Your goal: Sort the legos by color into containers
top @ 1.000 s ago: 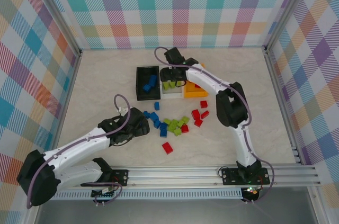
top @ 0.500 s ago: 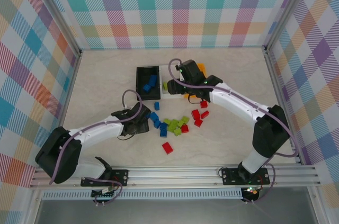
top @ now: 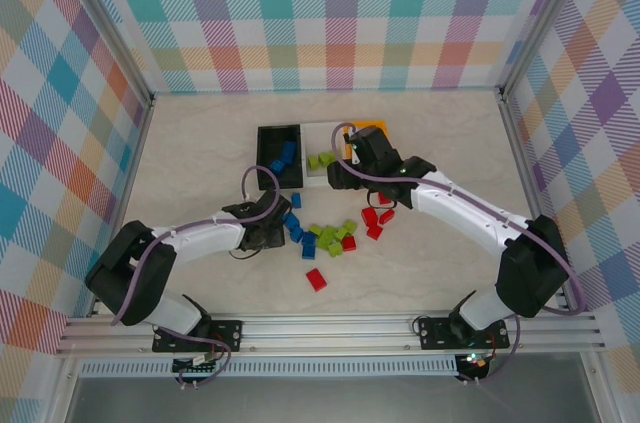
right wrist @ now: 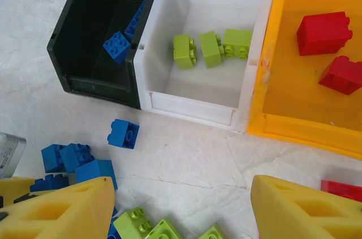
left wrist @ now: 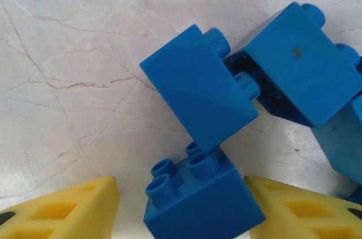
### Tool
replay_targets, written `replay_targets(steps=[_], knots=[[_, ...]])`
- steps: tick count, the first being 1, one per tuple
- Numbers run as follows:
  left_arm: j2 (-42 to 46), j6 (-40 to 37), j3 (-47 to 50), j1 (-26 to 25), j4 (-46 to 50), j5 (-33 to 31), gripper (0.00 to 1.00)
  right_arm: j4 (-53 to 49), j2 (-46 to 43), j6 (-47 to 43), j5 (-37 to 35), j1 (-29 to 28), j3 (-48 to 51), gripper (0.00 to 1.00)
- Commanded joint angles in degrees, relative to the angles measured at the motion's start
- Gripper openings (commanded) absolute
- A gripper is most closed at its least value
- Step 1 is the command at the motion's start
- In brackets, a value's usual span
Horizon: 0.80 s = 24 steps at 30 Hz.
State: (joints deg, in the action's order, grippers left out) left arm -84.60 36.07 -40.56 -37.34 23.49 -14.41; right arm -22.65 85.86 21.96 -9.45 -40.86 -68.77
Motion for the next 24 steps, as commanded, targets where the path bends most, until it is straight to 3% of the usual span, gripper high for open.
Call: replay_targets(steps=[1,7,17,24], knots=[[-0.85,-0.95,-2.03,0.43,-0.21,-0.52,0.53,1.38,-0.96,0.7,-0.65,0.08,0.69,0.65],[0.57,-1.14,-2.07,0.47,1.11,-0.81,0.37,1.65,-1.05,0.9,-0.56,0.05,1.18,0.65],[12.99,-0.53,-6.85,0.58,10.47,-0.56,0.33,2.15,-3.06,1.24,-1.18,0.08,3.17,0.65],[0.14,-5.63,-24.51,5.54,11.28,-1.42,0.32,2.37,-4.45,2.3,-2.32,0.09,6.25,0.65]])
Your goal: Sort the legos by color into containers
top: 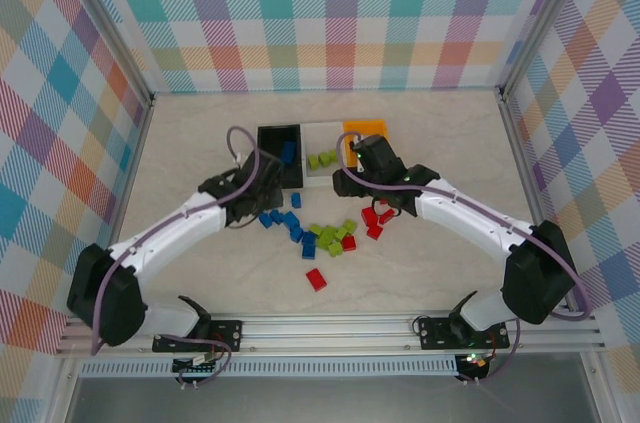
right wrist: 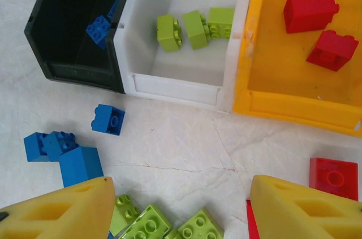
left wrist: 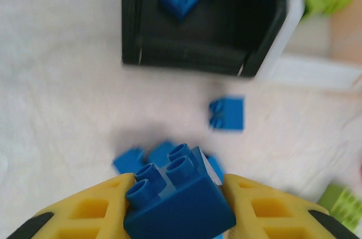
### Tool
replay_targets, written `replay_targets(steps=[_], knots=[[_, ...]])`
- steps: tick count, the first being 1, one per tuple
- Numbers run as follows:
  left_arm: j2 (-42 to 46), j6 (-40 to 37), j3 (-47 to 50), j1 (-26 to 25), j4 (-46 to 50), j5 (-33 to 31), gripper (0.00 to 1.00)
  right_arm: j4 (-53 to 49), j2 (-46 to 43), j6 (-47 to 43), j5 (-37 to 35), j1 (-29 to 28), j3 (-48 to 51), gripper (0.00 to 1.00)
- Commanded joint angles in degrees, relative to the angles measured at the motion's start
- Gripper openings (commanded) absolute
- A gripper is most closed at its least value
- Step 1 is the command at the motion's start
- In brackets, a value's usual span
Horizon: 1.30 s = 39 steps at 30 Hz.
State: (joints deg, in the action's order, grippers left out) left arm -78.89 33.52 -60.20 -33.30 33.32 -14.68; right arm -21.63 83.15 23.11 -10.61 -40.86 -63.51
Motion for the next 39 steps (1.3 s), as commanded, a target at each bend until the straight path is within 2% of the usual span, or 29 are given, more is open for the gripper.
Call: replay_targets(steps=[1,8,13,15,18,20,24,30,34,39], knots=[[-8.89,-3.82,-8.25,2.02,1.71,-1.53,0.32,1.12,-1.93,1.17,-1.18,0.08,1.31,0.65],[-26.4,-6.39,-23.05,6.69,3.55,-3.9,0.29,-0.21,-5.89,2.15,-0.34,0.08,4.79,0.65],[-32.98,-6.85,-29.51,8.16,5.28,-4.39,0.3,-1.31,-8.31,2.49,0.23,0.08,7.34,0.66],[-34.71,-7.08,-31.41,8.34,6.24,-4.97,0.39,-1.64,-9.15,2.85,0.8,0.08,8.23,0.67],[-35.07,-7.28,-32.5,8.34,6.61,-4.83,0.65,-2.14,-10.15,3.32,1.96,0.09,9.25,0.72],[-33.69,-6.87,-32.17,8.3,6.24,-4.05,0.75,-2.66,-10.46,3.67,2.73,0.04,9.58,0.73],[-29.12,-5.76,-30.79,7.99,5.38,-2.61,0.85,-3.22,-10.89,4.22,4.88,-0.18,10.62,0.71],[-14.19,-1.82,-20.43,5.02,0.3,1.22,1.0,-6.47,-9.97,5.36,7.4,-3.58,12.72,0.65],[-2.51,1.43,-8.37,0.34,-4.04,2.03,1.0,-7.68,-8.4,6.86,7.4,-6.95,15.09,0.65],[7.47,4.63,4.3,-5.45,-4.71,-0.92,1.0,-5.41,-4.44,7.16,7.78,-12.06,15.53,0.69]])
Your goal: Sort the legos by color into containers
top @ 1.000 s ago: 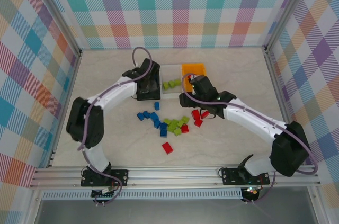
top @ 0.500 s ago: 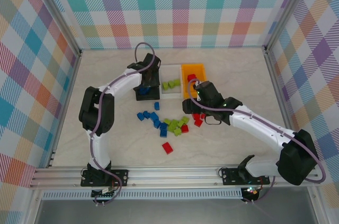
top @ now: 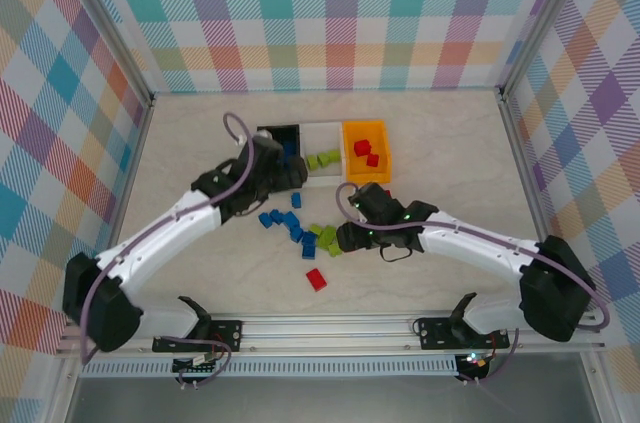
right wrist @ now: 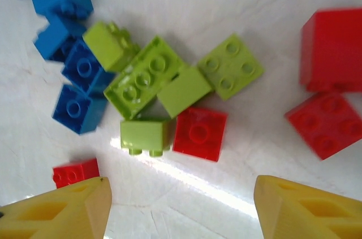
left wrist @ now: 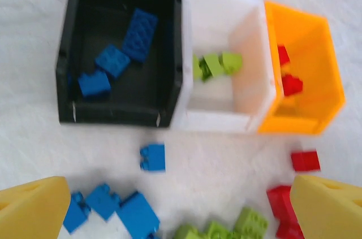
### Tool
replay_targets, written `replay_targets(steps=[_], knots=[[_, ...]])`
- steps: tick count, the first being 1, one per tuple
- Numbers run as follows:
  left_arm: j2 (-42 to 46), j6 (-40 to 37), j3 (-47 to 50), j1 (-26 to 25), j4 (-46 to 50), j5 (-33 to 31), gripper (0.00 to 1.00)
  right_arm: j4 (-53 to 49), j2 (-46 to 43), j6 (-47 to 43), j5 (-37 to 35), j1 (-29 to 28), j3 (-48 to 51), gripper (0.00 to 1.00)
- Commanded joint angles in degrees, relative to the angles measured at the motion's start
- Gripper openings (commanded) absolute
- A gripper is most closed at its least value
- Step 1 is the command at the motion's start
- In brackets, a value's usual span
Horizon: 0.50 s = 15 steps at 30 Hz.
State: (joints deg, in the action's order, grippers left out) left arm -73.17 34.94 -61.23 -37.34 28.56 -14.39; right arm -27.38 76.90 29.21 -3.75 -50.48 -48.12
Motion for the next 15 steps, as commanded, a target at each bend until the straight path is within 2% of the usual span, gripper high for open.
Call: replay_targets(steps=[1,7,15], knots=[[3.53,4.33,7.56,-1.76,1.03,-1.82,1.0,1.12,2.75,1.02,0.57,-3.67,-0.28,0.69],[14.11,7.44,19.5,-2.3,3.77,-2.85,1.0,3.05,9.5,1.04,-2.51,-6.23,-4.0,0.65],[20.98,8.28,23.19,-2.29,7.97,-4.45,1.0,1.19,15.52,1.02,-7.06,-7.09,-8.12,0.59]])
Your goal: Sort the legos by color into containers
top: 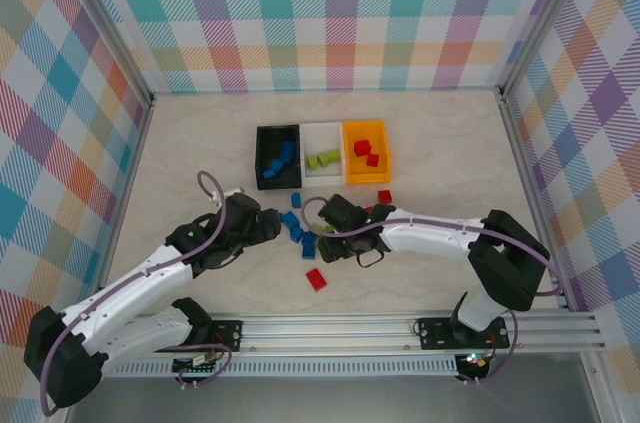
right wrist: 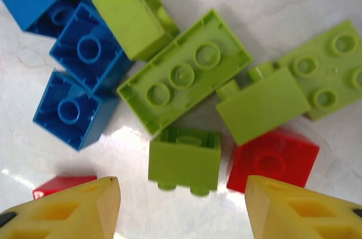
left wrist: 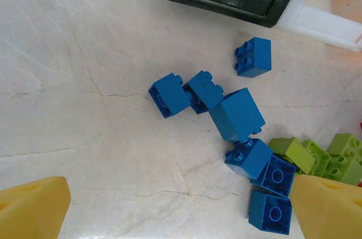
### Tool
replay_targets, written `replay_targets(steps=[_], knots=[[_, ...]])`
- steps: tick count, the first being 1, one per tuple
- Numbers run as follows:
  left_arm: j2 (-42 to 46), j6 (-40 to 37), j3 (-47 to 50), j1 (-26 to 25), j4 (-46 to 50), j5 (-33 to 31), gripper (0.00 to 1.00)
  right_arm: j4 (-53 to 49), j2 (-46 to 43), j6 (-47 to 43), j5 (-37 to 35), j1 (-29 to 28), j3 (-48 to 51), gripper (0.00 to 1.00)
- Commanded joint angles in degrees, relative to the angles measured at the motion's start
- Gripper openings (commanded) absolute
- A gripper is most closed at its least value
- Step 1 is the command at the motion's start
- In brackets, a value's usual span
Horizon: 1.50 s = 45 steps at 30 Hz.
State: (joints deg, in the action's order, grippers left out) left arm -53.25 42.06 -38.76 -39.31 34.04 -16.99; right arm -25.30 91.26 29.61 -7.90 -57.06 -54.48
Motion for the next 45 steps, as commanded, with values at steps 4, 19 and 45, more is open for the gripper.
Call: replay_targets(steps=[4,19,45], knots=[[2.22,1.08,0.66,-0.33,2.78,-2.03,1.0,-1.33,2.97,0.72,-4.05,-0.55,-2.45,0.56],[2.53,0.63,0.65,-0.32,3.4,-2.92,1.0,-4.21,8.13,0.59,-8.06,-3.73,-6.16,0.48],[2.45,-1.09,0.44,-0.31,2.24,0.27,1.0,-4.51,-3.01,-6.49,-7.8,5.72,-14.82,0.33]])
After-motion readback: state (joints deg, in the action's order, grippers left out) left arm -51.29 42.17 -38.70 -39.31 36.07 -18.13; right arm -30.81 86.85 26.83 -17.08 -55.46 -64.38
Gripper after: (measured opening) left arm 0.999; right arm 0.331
